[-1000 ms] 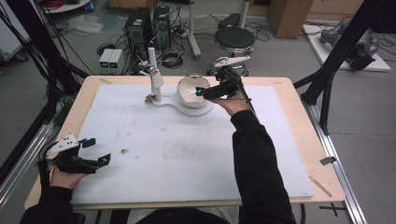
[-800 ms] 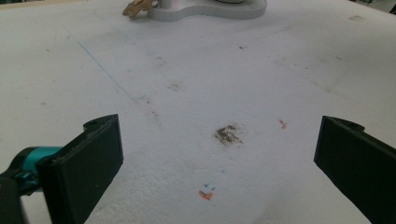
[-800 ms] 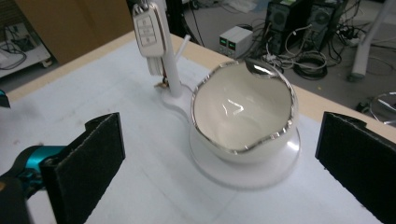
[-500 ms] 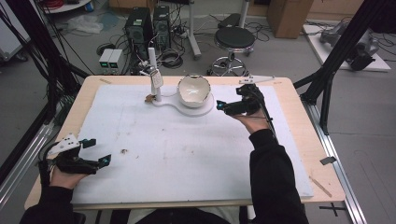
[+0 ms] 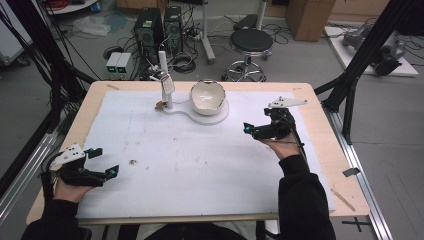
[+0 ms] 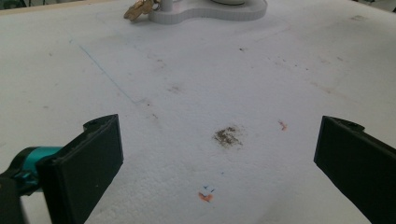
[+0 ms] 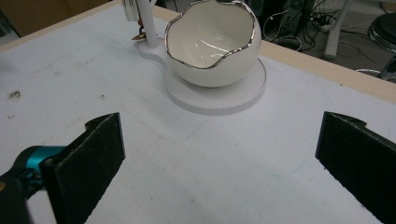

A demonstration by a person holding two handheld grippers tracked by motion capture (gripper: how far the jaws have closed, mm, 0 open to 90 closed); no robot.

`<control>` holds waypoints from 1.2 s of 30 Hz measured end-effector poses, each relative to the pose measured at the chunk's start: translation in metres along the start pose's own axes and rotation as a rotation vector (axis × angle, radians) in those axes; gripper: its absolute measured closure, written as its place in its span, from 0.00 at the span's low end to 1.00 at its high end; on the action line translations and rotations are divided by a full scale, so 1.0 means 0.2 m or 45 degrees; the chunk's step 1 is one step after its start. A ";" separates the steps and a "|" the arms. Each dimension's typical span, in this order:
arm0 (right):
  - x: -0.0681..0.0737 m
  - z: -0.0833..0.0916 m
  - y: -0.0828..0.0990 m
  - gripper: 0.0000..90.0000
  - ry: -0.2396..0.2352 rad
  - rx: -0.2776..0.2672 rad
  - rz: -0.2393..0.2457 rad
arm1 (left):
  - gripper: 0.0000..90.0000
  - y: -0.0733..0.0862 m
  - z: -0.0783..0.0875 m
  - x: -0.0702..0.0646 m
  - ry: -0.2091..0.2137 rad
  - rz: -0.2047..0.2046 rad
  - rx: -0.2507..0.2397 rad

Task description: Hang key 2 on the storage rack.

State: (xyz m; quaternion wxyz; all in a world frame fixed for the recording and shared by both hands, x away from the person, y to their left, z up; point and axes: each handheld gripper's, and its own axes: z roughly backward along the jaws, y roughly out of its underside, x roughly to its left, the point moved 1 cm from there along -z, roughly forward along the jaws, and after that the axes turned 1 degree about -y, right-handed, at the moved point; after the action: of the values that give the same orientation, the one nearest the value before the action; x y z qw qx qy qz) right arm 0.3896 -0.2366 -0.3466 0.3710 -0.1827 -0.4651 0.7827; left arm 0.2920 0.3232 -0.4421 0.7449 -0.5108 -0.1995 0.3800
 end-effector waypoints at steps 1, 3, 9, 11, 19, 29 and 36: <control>0.00 0.01 0.01 0.01 0.001 -0.002 0.001 | 0.02 0.00 0.00 0.00 -0.001 0.000 -0.003; 0.00 0.03 0.04 0.01 0.010 0.002 0.001 | 0.02 0.00 0.00 0.00 -0.001 0.000 -0.006; -0.01 0.08 0.12 0.01 0.023 0.010 -0.018 | 0.02 -0.01 0.00 -0.01 -0.004 -0.005 -0.010; -0.01 0.09 0.14 0.01 0.025 0.025 -0.022 | 0.02 -0.02 0.00 -0.02 -0.010 -0.014 -0.015; -0.01 0.13 0.25 0.01 0.030 0.049 -0.030 | 0.02 -0.05 0.01 -0.04 -0.014 -0.017 -0.013; 0.00 0.15 0.40 0.01 0.038 0.047 -0.075 | 0.02 -0.06 0.01 -0.05 -0.023 -0.030 -0.030; 0.01 0.17 0.50 0.01 0.063 0.048 -0.081 | 0.02 -0.05 0.00 -0.05 -0.022 -0.029 -0.027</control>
State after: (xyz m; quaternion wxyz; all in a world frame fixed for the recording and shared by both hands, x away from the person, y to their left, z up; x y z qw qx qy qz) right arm 0.3266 -0.2849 -0.4159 0.4105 -0.1799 -0.4466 0.7744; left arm 0.2892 0.3144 -0.4312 0.7421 -0.5130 -0.2157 0.3735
